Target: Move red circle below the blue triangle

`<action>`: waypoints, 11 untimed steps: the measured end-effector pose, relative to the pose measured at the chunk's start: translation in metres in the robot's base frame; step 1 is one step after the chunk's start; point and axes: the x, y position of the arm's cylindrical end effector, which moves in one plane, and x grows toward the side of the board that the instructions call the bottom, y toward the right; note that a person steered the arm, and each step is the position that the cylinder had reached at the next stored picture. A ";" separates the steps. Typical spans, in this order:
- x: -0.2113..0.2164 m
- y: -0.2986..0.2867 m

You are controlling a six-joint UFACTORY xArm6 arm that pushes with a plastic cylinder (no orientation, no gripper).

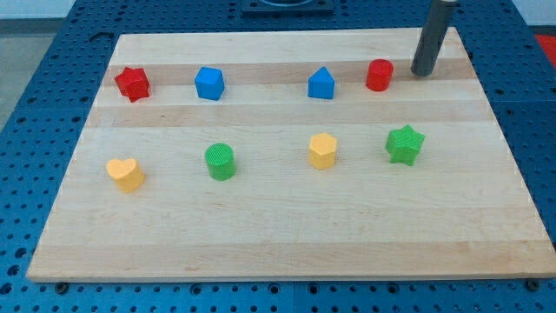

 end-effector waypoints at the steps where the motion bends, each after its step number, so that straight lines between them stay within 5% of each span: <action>1: -0.020 0.000; 3: -0.011 -0.049; 4: 0.027 -0.072; 7: 0.048 -0.007; 11: 0.070 -0.194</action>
